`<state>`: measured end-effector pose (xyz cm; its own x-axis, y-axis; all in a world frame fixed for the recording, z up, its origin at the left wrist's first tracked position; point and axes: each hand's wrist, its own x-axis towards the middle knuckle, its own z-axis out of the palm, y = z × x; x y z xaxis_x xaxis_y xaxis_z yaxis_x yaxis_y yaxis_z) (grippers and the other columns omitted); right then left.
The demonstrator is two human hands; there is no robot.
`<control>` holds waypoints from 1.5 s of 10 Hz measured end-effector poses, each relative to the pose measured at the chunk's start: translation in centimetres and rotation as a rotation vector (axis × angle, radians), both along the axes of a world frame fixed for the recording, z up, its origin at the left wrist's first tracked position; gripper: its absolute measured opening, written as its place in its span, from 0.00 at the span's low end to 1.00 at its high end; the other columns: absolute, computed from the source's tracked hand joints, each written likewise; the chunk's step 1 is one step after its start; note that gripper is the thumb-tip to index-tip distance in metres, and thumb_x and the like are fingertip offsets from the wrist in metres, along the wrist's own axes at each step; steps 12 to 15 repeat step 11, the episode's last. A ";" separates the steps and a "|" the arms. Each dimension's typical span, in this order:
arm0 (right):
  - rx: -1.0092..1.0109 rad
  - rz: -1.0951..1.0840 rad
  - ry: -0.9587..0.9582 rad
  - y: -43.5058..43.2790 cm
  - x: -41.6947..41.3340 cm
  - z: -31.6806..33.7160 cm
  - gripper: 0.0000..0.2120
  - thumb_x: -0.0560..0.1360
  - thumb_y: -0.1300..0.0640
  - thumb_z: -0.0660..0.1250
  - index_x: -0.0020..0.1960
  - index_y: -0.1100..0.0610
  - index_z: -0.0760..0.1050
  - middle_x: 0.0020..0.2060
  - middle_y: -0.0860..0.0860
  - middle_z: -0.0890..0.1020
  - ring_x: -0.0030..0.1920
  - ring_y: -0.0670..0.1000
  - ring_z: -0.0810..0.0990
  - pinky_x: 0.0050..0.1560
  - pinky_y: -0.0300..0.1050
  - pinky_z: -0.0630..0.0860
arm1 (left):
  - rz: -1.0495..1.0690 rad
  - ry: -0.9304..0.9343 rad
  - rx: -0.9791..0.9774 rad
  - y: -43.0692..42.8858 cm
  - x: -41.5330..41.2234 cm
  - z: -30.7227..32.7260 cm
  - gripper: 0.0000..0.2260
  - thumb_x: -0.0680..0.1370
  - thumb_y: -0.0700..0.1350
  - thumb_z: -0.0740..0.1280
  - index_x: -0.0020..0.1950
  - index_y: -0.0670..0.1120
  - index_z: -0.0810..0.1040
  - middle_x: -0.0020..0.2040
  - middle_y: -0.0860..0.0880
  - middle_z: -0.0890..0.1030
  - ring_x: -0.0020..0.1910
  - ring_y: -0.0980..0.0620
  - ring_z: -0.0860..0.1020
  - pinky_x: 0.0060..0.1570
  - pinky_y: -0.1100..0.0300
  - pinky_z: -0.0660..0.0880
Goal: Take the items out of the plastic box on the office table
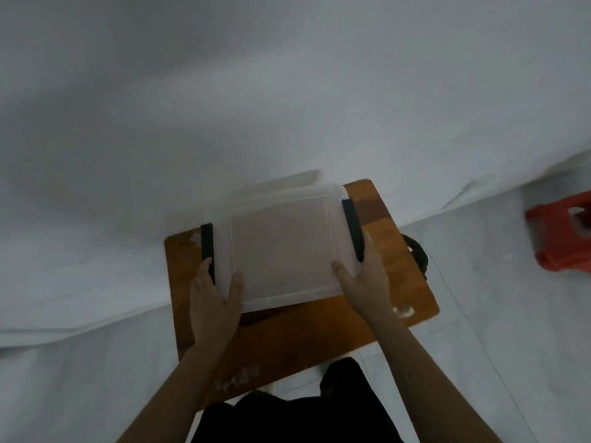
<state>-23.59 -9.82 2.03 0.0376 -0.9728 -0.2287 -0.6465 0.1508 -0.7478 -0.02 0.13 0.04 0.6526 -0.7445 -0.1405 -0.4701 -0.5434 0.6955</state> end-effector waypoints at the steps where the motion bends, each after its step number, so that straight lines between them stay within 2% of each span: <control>1: 0.039 0.175 -0.014 -3.6 -0.4 -1.4 0.42 0.77 0.44 0.67 0.80 0.52 0.47 0.78 0.51 0.59 0.76 0.53 0.60 0.73 0.54 0.62 | 0.092 -0.060 0.060 -0.9 -0.9 -0.5 0.33 0.79 0.61 0.62 0.78 0.47 0.58 0.74 0.42 0.68 0.70 0.40 0.69 0.64 0.44 0.69; 2: 0.035 0.279 -0.021 -6.2 -0.7 -2.4 0.42 0.78 0.42 0.65 0.81 0.51 0.44 0.79 0.50 0.55 0.78 0.52 0.56 0.74 0.51 0.58 | 0.141 -0.074 0.093 -2.2 -1.5 -0.9 0.33 0.79 0.62 0.61 0.79 0.48 0.57 0.74 0.42 0.68 0.70 0.39 0.69 0.62 0.44 0.71; 4: -0.005 0.441 0.060 -8.0 -1.0 -3.1 0.41 0.79 0.36 0.57 0.80 0.50 0.37 0.80 0.51 0.49 0.78 0.55 0.56 0.72 0.53 0.61 | 0.200 -0.133 0.166 -3.6 -2.2 -1.6 0.31 0.80 0.62 0.58 0.78 0.49 0.57 0.72 0.41 0.68 0.67 0.38 0.72 0.60 0.41 0.73; 5: -0.003 0.453 0.096 -7.9 -0.9 -3.1 0.41 0.79 0.35 0.55 0.80 0.50 0.35 0.80 0.52 0.47 0.77 0.57 0.58 0.70 0.53 0.64 | 0.171 -0.131 0.176 -3.5 -1.6 -1.7 0.30 0.81 0.61 0.58 0.78 0.49 0.56 0.73 0.40 0.67 0.65 0.37 0.73 0.57 0.40 0.75; 7: 0.009 0.487 0.195 -8.1 -0.6 -2.6 0.41 0.78 0.33 0.52 0.79 0.48 0.33 0.80 0.54 0.48 0.74 0.60 0.64 0.66 0.56 0.70 | 0.112 -0.122 0.160 -3.8 -0.8 -1.6 0.28 0.82 0.58 0.58 0.78 0.47 0.57 0.72 0.39 0.66 0.60 0.37 0.76 0.49 0.46 0.76; 9: 0.053 0.482 0.281 -7.9 -0.4 -1.9 0.42 0.77 0.30 0.51 0.78 0.47 0.31 0.79 0.56 0.50 0.71 0.61 0.68 0.63 0.61 0.74 | 0.073 -0.118 0.162 -3.6 -0.8 -1.2 0.28 0.82 0.58 0.56 0.77 0.46 0.56 0.71 0.38 0.66 0.57 0.37 0.77 0.47 0.49 0.76; 10: 0.115 0.497 0.291 -8.6 -0.5 -0.9 0.44 0.77 0.33 0.56 0.80 0.51 0.36 0.79 0.56 0.50 0.75 0.62 0.60 0.69 0.64 0.67 | 0.051 -0.094 0.172 -3.2 -0.6 -0.9 0.29 0.81 0.61 0.55 0.78 0.48 0.52 0.70 0.38 0.66 0.57 0.38 0.77 0.47 0.49 0.77; 11: -0.056 0.529 0.210 -11.0 -0.1 3.3 0.34 0.79 0.41 0.61 0.79 0.56 0.56 0.77 0.54 0.61 0.75 0.57 0.62 0.72 0.55 0.65 | 0.001 -0.080 0.224 -3.1 -0.4 -0.7 0.33 0.79 0.65 0.56 0.78 0.51 0.48 0.70 0.39 0.65 0.57 0.39 0.77 0.47 0.48 0.78; 15: -0.056 0.529 0.210 -11.0 -0.1 3.3 0.34 0.79 0.41 0.61 0.79 0.56 0.56 0.77 0.54 0.61 0.75 0.57 0.62 0.72 0.55 0.65 | 0.001 -0.080 0.224 -3.1 -0.4 -0.7 0.33 0.79 0.65 0.56 0.78 0.51 0.48 0.70 0.39 0.65 0.57 0.39 0.77 0.47 0.48 0.78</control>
